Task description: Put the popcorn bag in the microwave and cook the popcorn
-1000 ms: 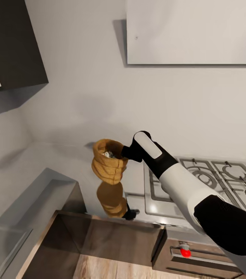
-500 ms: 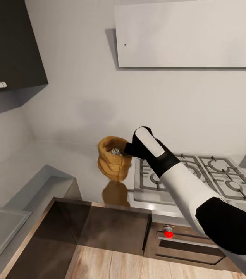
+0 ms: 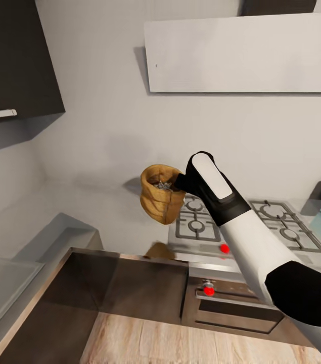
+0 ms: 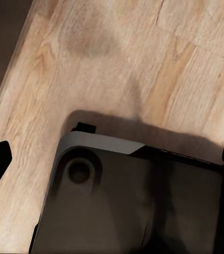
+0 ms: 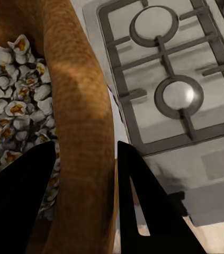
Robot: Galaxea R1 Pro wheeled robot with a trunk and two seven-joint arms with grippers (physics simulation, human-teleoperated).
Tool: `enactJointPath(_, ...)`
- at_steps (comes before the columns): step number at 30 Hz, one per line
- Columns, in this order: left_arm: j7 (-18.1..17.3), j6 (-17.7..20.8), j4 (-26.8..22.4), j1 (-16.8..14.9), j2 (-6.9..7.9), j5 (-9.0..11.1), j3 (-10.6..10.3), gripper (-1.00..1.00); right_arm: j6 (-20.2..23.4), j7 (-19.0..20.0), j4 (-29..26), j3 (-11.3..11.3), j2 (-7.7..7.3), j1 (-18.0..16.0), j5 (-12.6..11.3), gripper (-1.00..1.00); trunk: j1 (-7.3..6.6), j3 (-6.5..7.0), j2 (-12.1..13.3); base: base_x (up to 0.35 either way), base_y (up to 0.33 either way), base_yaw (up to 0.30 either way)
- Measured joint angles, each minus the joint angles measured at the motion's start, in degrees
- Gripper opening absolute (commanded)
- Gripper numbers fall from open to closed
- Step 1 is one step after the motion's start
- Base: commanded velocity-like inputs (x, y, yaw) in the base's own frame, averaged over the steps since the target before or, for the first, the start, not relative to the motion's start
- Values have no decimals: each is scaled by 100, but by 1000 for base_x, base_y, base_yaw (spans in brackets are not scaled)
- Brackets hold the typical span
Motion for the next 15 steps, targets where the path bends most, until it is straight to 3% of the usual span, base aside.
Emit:
enactJointPath(9, 5, 0, 0, -3, 0, 0, 0, 100, 17, -13, -1, 8, -9, 15, 0, -100, 0, -10, 0, -312, -163, -96)
enactJointPath(15, 8, 0, 2, -9, 0, 1, 0, 100, 32, -28, -305, 23, -461, 154, 4, -100, 0, -10, 0, -313, -163, -2)
